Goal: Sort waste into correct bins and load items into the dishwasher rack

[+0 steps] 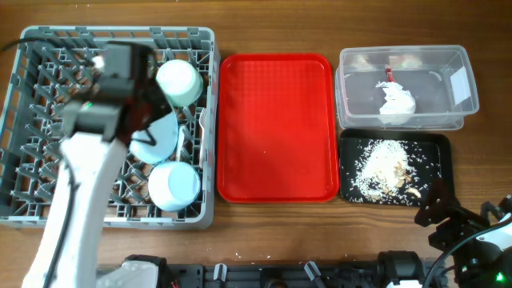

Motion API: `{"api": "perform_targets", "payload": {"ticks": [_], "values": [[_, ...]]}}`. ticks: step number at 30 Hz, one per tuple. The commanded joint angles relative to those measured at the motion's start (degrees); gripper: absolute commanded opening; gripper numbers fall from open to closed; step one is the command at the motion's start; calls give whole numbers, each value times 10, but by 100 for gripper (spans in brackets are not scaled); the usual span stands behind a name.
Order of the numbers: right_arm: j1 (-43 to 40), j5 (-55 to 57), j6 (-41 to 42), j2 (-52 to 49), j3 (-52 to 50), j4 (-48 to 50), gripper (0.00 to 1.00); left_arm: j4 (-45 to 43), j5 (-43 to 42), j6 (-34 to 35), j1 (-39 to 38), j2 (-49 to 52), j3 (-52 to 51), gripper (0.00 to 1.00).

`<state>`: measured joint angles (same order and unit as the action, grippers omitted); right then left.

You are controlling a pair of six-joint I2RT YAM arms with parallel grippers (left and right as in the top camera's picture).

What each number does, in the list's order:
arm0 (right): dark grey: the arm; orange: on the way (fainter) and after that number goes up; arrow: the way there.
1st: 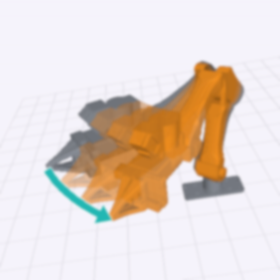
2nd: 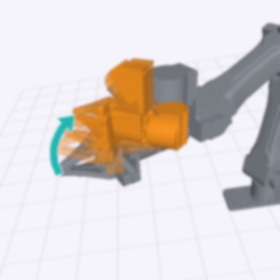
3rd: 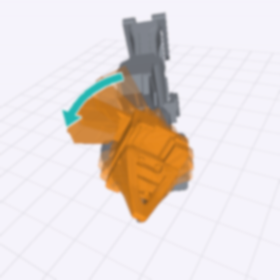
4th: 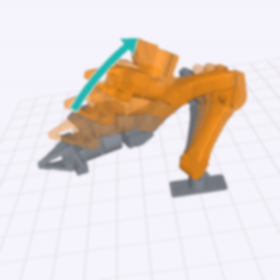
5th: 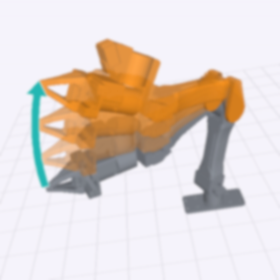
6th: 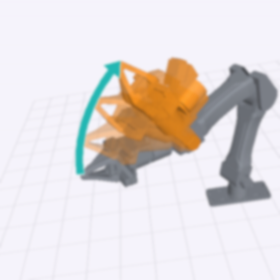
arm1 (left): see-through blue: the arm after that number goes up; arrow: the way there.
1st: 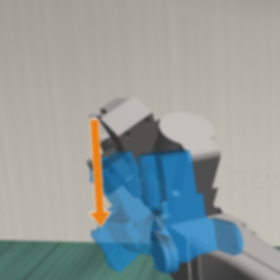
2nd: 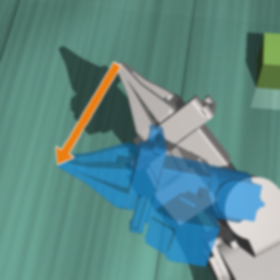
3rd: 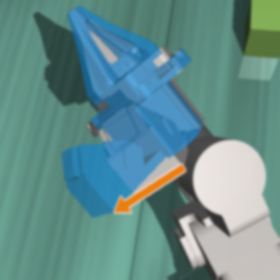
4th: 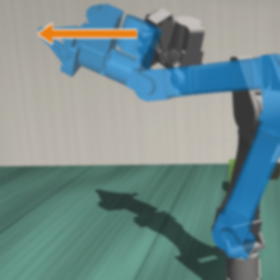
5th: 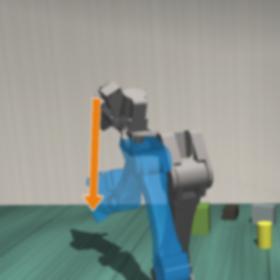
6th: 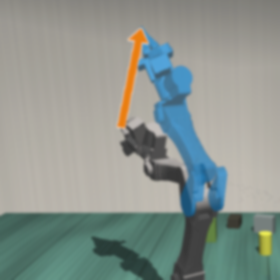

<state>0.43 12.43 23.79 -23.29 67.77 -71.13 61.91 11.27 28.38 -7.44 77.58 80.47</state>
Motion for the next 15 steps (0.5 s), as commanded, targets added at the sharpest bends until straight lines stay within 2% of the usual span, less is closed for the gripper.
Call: {"api": "perform_targets", "payload": {"ticks": [1,4,6,7,8,15], "values": [[-1,-3,4,4,0,3,100,-2,19,10,22,-48,13,34],[-1,-3,4,4,0,3,100,-2,13,10,24,-59,13,43],[-1,-3,4,4,0,3,100,-2,-23,10,24,-65,13,52],[-1,-3,4,4,0,3,100,-4,-35,10,24,-68,13,68],[-1,-3,4,4,0,3,100,-3,-38,10,24,-70,13,100],[-1,-3,4,4,0,3,100,-3,-37,10,24,-70,13,100]]}}
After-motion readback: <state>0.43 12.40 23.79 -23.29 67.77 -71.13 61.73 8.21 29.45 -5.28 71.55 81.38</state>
